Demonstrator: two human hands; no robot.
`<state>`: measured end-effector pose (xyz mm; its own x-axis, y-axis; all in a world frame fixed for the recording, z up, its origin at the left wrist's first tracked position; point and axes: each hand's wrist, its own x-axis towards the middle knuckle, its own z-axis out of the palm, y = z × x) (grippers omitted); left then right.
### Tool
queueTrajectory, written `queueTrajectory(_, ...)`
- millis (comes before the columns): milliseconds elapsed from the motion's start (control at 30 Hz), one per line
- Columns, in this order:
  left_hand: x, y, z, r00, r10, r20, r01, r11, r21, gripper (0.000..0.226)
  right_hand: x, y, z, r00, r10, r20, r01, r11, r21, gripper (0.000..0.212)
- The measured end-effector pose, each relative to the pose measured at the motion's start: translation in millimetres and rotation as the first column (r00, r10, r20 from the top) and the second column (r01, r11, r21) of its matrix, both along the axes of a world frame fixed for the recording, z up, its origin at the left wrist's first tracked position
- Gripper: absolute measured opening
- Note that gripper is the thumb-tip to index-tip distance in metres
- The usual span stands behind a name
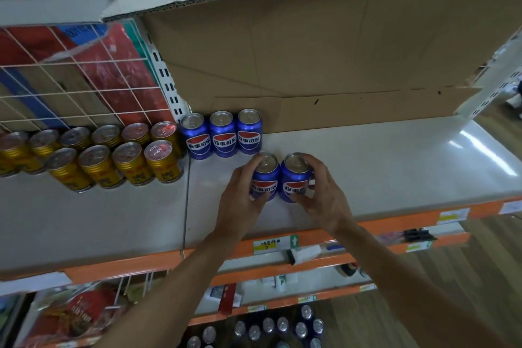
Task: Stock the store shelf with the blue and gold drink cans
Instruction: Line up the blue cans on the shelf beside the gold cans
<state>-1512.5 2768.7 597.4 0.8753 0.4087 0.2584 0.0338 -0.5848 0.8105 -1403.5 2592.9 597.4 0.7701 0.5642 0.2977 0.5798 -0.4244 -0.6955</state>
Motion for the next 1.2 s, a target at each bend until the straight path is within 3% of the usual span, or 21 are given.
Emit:
queueTrajectory(300,50.4,-10.5,0.3,1.0,-0.004,-0.029,0.012,0.957,0.29,0.08,42.2,-10.3,1.3,0.989,0.018,0.146,-0.002,0.994,-0.113,0.084)
queueTrajectory(433,79.4,-9.5,4.8,0.996,0.029,-0.085,0.009,0.905,0.425,0.081,72.4,-9.6,1.8,0.994,0.02,0.112,-0.002,0.988,-0.157,0.083)
queueTrajectory(700,115.8,7.7,17.2,0.978,0.205,-0.04,-0.081,0.552,0.83,0.085,114.8,13.1,2.6,0.994,0.06,0.088,-0.043,0.982,-0.183,0.083)
queueTrajectory(900,131.9,19.5,21.0,0.961,0.265,-0.084,-0.05,0.462,0.885,0.085,132.8,29.3,7.6,0.996,0.077,0.054,-0.065,0.979,-0.193,0.082)
queueTrajectory(1100,145.4,25.6,24.9,0.961,0.26,-0.092,-0.058,0.517,0.854,0.084,146.9,42.4,11.2,0.995,0.081,0.053,-0.069,0.977,-0.201,0.082)
queueTrajectory(1200,147.9,26.5,22.8,0.963,0.257,-0.077,-0.072,0.527,0.847,0.084,150.5,43.2,12.2,0.988,0.085,0.126,-0.06,0.98,-0.188,0.083)
